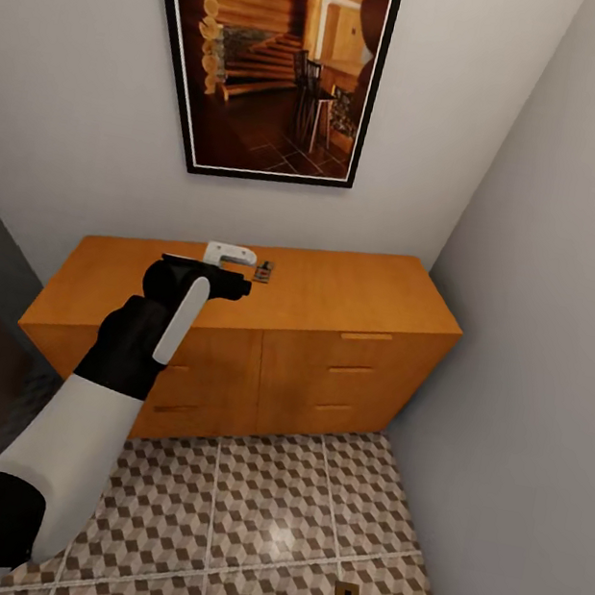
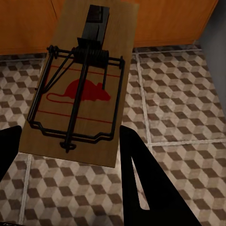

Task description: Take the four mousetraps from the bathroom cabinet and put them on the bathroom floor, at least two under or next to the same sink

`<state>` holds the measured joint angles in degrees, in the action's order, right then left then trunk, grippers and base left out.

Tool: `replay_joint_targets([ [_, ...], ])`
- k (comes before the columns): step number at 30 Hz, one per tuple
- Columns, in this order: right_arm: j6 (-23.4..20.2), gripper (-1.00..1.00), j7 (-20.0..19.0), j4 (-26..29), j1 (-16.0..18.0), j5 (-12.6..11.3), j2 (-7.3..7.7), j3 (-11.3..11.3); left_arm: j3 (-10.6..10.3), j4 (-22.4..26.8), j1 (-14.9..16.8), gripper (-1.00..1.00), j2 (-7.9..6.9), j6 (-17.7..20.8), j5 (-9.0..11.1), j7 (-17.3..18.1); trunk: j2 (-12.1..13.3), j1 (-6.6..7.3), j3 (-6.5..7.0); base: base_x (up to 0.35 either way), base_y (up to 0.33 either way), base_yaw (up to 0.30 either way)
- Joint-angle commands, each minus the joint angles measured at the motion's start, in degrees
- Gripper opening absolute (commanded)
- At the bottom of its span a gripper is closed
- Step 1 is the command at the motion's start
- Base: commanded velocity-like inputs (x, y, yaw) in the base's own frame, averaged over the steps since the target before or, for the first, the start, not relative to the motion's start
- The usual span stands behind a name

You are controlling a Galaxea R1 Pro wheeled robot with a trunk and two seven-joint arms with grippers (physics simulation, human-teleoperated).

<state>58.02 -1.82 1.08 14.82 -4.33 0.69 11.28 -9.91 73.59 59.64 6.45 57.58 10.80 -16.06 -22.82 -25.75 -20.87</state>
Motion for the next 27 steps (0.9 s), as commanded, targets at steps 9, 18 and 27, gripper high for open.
replay_joint_targets([
  [9,0.1,-1.00,-0.6,0.0,0.0,-0.7,-0.07,0.3,-2.0,-1.5,0.0,1.00,0.05,0.2,0.6,-0.4,-0.1,-0.03,-0.09,0.000,0.000,0.000],
  [18,0.1,-1.00,-0.6,0.0,0.0,-0.7,-0.07,0.3,-2.3,-2.2,0.0,1.00,0.09,0.2,0.6,-0.3,-0.1,-0.03,-0.09,0.000,0.000,0.000],
  [27,0.1,-1.00,-0.6,0.0,0.0,-0.7,-0.07,0.3,-2.2,-2.3,0.0,1.00,0.06,0.2,0.6,-0.3,-0.1,-0.03,-0.09,0.000,0.000,0.000],
])
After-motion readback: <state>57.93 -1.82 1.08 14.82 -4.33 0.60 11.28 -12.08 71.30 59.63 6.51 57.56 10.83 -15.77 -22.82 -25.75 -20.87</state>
